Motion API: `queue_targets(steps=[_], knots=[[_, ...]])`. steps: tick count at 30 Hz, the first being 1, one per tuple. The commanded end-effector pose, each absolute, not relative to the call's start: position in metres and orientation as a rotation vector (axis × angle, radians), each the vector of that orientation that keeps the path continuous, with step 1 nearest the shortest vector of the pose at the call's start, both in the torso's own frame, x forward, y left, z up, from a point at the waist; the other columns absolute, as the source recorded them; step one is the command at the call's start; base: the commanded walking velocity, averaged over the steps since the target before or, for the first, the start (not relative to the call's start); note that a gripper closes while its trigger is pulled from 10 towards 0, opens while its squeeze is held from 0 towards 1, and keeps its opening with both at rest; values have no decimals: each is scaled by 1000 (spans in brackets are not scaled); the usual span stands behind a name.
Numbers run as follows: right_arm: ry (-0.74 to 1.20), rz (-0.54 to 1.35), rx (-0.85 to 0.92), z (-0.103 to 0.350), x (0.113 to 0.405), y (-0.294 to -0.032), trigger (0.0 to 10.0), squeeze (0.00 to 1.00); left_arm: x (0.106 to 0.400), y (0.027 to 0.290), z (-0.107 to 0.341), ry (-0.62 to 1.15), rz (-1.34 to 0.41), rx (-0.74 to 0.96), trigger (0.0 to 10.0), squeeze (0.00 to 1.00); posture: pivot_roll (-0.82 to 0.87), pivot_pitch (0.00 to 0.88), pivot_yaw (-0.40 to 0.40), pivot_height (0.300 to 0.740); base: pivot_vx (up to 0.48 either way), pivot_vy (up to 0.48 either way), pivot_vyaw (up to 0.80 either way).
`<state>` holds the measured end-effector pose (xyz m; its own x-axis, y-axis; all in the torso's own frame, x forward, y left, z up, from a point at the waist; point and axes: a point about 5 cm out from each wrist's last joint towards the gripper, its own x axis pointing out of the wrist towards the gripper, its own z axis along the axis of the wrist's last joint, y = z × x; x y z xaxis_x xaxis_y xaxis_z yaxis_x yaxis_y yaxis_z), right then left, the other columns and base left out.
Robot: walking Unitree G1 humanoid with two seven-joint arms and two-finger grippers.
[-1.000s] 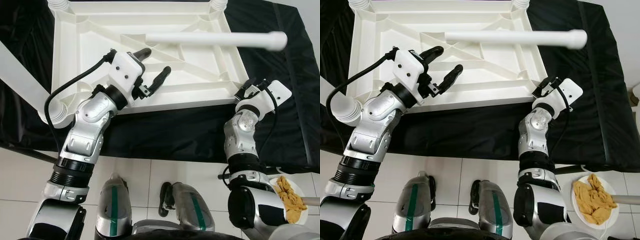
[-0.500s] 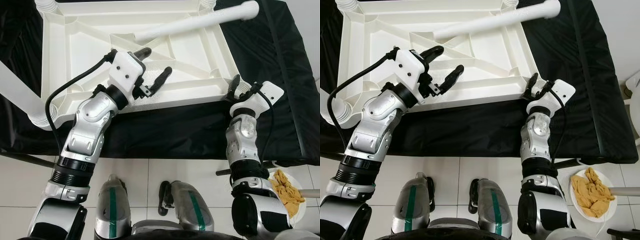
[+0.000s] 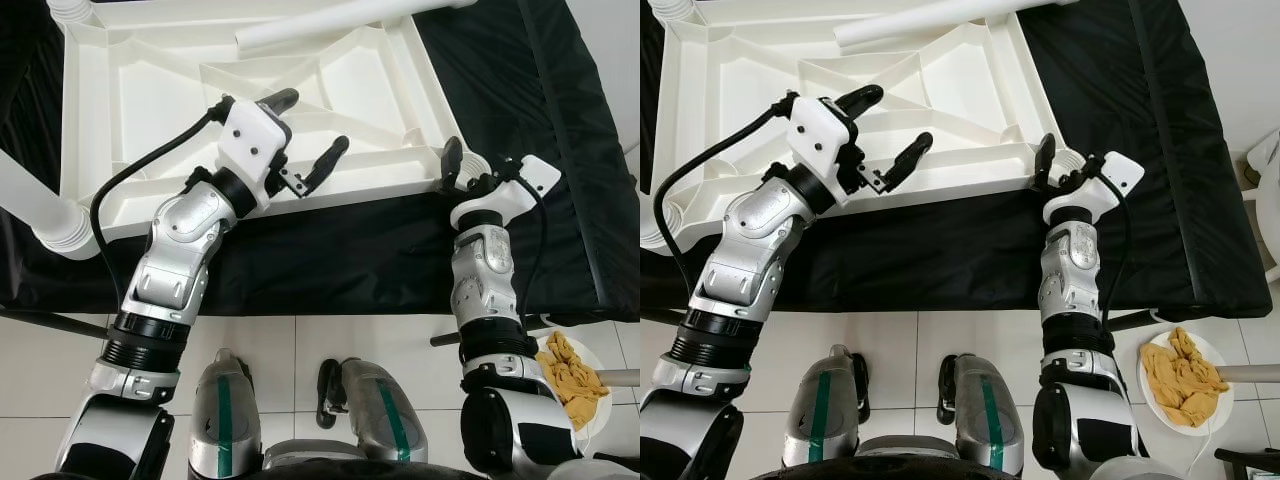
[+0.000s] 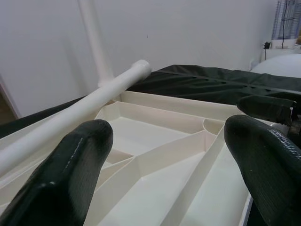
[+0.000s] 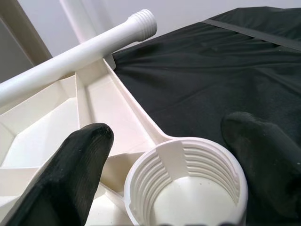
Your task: Building children table
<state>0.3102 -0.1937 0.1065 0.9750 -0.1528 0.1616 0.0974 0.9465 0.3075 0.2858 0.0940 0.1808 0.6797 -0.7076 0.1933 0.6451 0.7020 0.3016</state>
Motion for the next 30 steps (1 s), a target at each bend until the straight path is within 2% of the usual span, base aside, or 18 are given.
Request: queue_targets(steps=[1, 9, 15, 25, 30], knots=[[-226, -62, 294, 118, 316, -186, 10000, 0, 287, 95, 179, -302, -741, 227, 10000, 0, 117, 65, -74, 740, 0, 0, 0], [-209, -21, 284, 121, 319, -186, 10000, 0, 289, 99, 182, -285, -719, 193, 10000, 0, 119, 68, -74, 740, 0, 0, 0], [-233, 88, 263, 131, 319, -184, 10000, 0, 287, 99, 193, -283, -743, 135, 10000, 0, 119, 67, -74, 740, 0, 0, 0], [-284, 195, 276, 145, 321, -186, 10000, 0, 285, 108, 203, -271, -834, 211, 10000, 0, 128, 76, -72, 740, 0, 0, 0], [-272, 200, 280, 142, 321, -184, 10000, 0, 285, 107, 198, -236, -808, 168, 10000, 0, 126, 72, -69, 740, 0, 0, 0]])
